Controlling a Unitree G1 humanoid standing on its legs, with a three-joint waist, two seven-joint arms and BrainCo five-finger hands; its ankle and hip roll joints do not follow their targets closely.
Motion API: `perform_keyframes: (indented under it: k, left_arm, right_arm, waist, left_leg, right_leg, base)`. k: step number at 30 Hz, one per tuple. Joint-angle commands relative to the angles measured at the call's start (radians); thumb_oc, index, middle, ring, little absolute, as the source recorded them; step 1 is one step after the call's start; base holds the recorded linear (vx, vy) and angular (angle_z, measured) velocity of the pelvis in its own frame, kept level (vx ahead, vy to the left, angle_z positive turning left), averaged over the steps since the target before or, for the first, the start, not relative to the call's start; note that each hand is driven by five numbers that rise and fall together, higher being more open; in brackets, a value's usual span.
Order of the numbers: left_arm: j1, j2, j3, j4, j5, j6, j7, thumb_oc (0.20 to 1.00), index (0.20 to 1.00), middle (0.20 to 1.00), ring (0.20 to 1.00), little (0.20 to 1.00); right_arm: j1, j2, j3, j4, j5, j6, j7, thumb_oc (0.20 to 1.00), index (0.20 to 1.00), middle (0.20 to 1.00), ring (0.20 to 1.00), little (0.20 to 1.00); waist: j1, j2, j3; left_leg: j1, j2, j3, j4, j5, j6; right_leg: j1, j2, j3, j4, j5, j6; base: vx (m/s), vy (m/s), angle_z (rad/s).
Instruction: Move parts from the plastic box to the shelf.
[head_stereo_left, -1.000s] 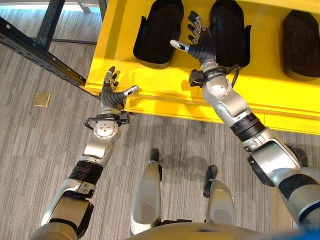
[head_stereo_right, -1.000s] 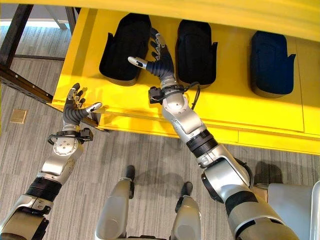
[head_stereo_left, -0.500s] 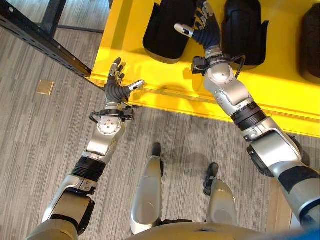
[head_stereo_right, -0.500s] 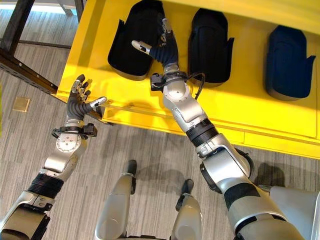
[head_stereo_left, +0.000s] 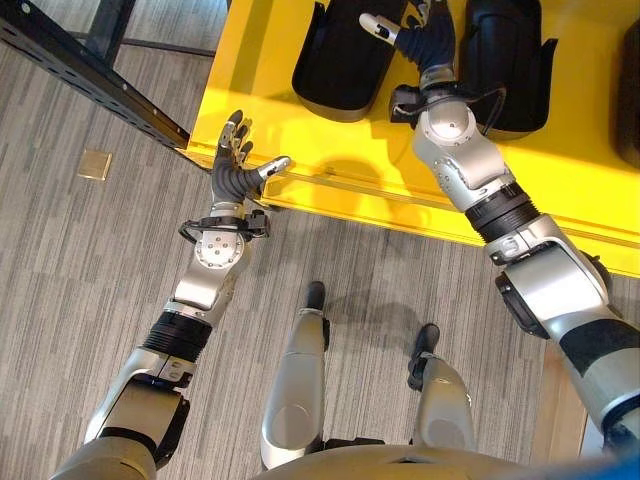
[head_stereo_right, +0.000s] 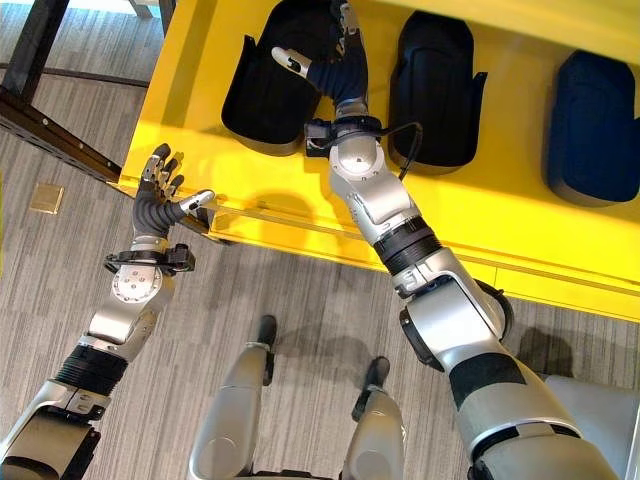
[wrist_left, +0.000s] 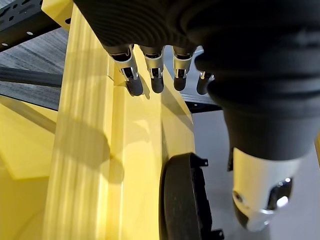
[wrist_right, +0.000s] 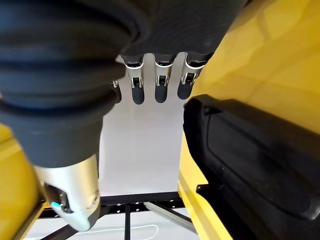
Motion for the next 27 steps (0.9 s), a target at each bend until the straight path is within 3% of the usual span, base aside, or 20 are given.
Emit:
perform_keyframes:
  k: [1, 4, 6, 7, 8, 10, 13, 14, 15, 16, 17, 18, 19, 27]
  left_arm:
    - [-0.046, 0.074, -0.005, -0.105, 0.002, -0.061, 0.025, 1.000, 1.000, 1.000, 1.000, 1.000]
    - [-0.046, 0.074, -0.006, -0.101, 0.001, -0.063, 0.027, 1.000, 1.000, 1.000, 1.000, 1.000]
    - [-0.048, 0.074, -0.005, -0.101, -0.001, -0.064, 0.027, 1.000, 1.000, 1.000, 1.000, 1.000]
    - [-0.047, 0.074, -0.006, -0.101, 0.000, -0.063, 0.027, 1.000, 1.000, 1.000, 1.000, 1.000]
    - [-0.049, 0.074, -0.007, -0.101, 0.000, -0.063, 0.028, 1.000, 1.000, 1.000, 1.000, 1.000]
    - [-0.052, 0.075, -0.008, -0.100, 0.002, -0.061, 0.029, 1.000, 1.000, 1.000, 1.000, 1.000]
    - [-0.057, 0.069, -0.008, -0.099, 0.004, -0.062, 0.035, 1.000, 1.000, 1.000, 1.000, 1.000]
    - [-0.056, 0.068, -0.008, -0.099, 0.004, -0.061, 0.035, 1.000, 1.000, 1.000, 1.000, 1.000]
    - [-0.059, 0.067, -0.010, -0.099, 0.004, -0.062, 0.035, 1.000, 1.000, 1.000, 1.000, 1.000]
    - [-0.060, 0.068, -0.012, -0.100, 0.006, -0.062, 0.036, 1.000, 1.000, 1.000, 1.000, 1.000]
    - [-0.065, 0.069, -0.013, -0.101, 0.007, -0.063, 0.037, 1.000, 1.000, 1.000, 1.000, 1.000]
    - [-0.064, 0.069, -0.013, -0.100, 0.007, -0.063, 0.037, 1.000, 1.000, 1.000, 1.000, 1.000]
    - [-0.073, 0.069, -0.015, -0.101, 0.008, -0.063, 0.041, 1.000, 1.000, 1.000, 1.000, 1.000]
    - [-0.095, 0.067, -0.017, -0.106, 0.007, -0.066, 0.050, 1.000, 1.000, 1.000, 1.000, 1.000]
  right_arm:
    - [-0.138, -0.055, -0.041, 0.001, -0.054, -0.038, -0.022, 1.000, 1.000, 1.000, 1.000, 1.000]
    - [-0.149, -0.059, -0.043, 0.017, -0.060, -0.038, -0.027, 1.000, 1.000, 1.000, 1.000, 1.000]
    - [-0.155, -0.065, -0.042, 0.023, -0.066, -0.038, -0.029, 1.000, 1.000, 1.000, 1.000, 1.000]
    - [-0.159, -0.067, -0.042, 0.026, -0.070, -0.036, -0.033, 1.000, 1.000, 1.000, 1.000, 1.000]
    - [-0.164, -0.070, -0.041, 0.029, -0.077, -0.035, -0.037, 1.000, 1.000, 1.000, 1.000, 1.000]
    - [-0.175, -0.078, -0.041, 0.039, -0.102, -0.029, -0.051, 1.000, 1.000, 1.000, 1.000, 1.000]
    - [-0.182, -0.083, -0.050, 0.047, -0.111, -0.026, -0.064, 1.000, 1.000, 1.000, 1.000, 1.000]
    - [-0.182, -0.082, -0.050, 0.048, -0.110, -0.026, -0.064, 1.000, 1.000, 1.000, 1.000, 1.000]
    - [-0.187, -0.085, -0.048, 0.053, -0.113, -0.025, -0.065, 1.000, 1.000, 1.000, 1.000, 1.000]
    - [-0.189, -0.085, -0.048, 0.060, -0.112, -0.024, -0.068, 1.000, 1.000, 1.000, 1.000, 1.000]
    - [-0.192, -0.086, -0.050, 0.062, -0.112, -0.024, -0.068, 1.000, 1.000, 1.000, 1.000, 1.000]
    - [-0.191, -0.085, -0.050, 0.062, -0.111, -0.024, -0.068, 1.000, 1.000, 1.000, 1.000, 1.000]
    - [-0.195, -0.085, -0.050, 0.068, -0.110, -0.024, -0.073, 1.000, 1.000, 1.000, 1.000, 1.000]
    - [-0.200, -0.089, -0.054, 0.066, -0.117, -0.024, -0.085, 1.000, 1.000, 1.000, 1.000, 1.000]
  waist:
    - [0.021, 0.001, -0.001]
    - [0.023, 0.000, -0.004]
    - [0.022, 0.003, 0.001]
    - [0.023, 0.003, -0.002]
    - [0.022, 0.006, 0.003]
    - [0.021, 0.005, -0.001]
    - [0.019, 0.008, 0.004]
    - [0.020, 0.007, 0.000]
    - [0.018, 0.008, 0.005]
    - [0.018, 0.006, 0.001]
    - [0.015, 0.007, 0.005]
    - [0.016, 0.005, 0.001]
    - [0.011, 0.007, 0.006]
    - [0.001, 0.006, 0.006]
  left_leg:
    - [-0.010, -0.001, 0.060, 0.030, -0.034, 0.051]
    - [-0.004, -0.001, 0.056, 0.039, -0.062, 0.044]
    - [-0.015, -0.005, 0.060, 0.038, -0.039, 0.052]
    - [-0.007, -0.004, 0.056, 0.042, -0.064, 0.045]
    - [-0.018, -0.008, 0.061, 0.039, -0.040, 0.053]
    - [-0.012, -0.006, 0.057, 0.046, -0.067, 0.047]
    - [-0.022, -0.010, 0.065, 0.046, -0.047, 0.057]
    - [-0.012, -0.008, 0.059, 0.048, -0.071, 0.049]
    - [-0.023, -0.010, 0.066, 0.047, -0.047, 0.057]
    - [-0.013, -0.007, 0.061, 0.049, -0.071, 0.049]
    - [-0.025, -0.011, 0.066, 0.046, -0.046, 0.057]
    - [-0.015, -0.008, 0.061, 0.050, -0.071, 0.049]
    - [-0.027, -0.010, 0.068, 0.048, -0.046, 0.057]
    - [-0.025, -0.008, 0.074, 0.048, -0.050, 0.059]
  right_leg:
    - [0.055, -0.043, 0.022, -0.022, 0.028, -0.023]
    - [0.065, -0.042, 0.027, -0.020, 0.011, -0.018]
    - [0.055, -0.046, 0.021, -0.021, 0.028, -0.022]
    - [0.064, -0.044, 0.027, -0.018, 0.011, -0.016]
    - [0.054, -0.048, 0.021, -0.019, 0.029, -0.021]
    - [0.058, -0.045, 0.028, -0.014, 0.013, -0.017]
    - [0.048, -0.048, 0.023, -0.016, 0.030, -0.020]
    - [0.057, -0.045, 0.029, -0.014, 0.013, -0.016]
    - [0.049, -0.048, 0.023, -0.017, 0.031, -0.020]
    - [0.058, -0.045, 0.029, -0.015, 0.013, -0.015]
    - [0.047, -0.049, 0.025, -0.019, 0.031, -0.020]
    - [0.056, -0.045, 0.031, -0.016, 0.013, -0.015]
    - [0.046, -0.049, 0.027, -0.017, 0.032, -0.020]
    - [0.037, -0.047, 0.036, -0.014, 0.032, -0.018]
  base:
    - [-0.06, 0.055, 0.06]
    - [0.09, -0.004, 0.03]
    - [-0.03, 0.017, 0.01]
    - [-0.08, 0.042, 0.01]
    - [0.01, 0.023, 0.03]
    - [0.05, -0.004, 0.02]
    - [-0.02, 0.019, 0.03]
    - [0.00, 0.000, 0.00]
    - [0.08, -0.025, -0.02]
    - [-0.07, 0.026, -0.02]
    - [0.08, -0.024, 0.00]
    - [-0.08, 0.030, 0.00]
    - [0.00, 0.000, 0.00]
    - [-0.01, 0.005, 0.00]
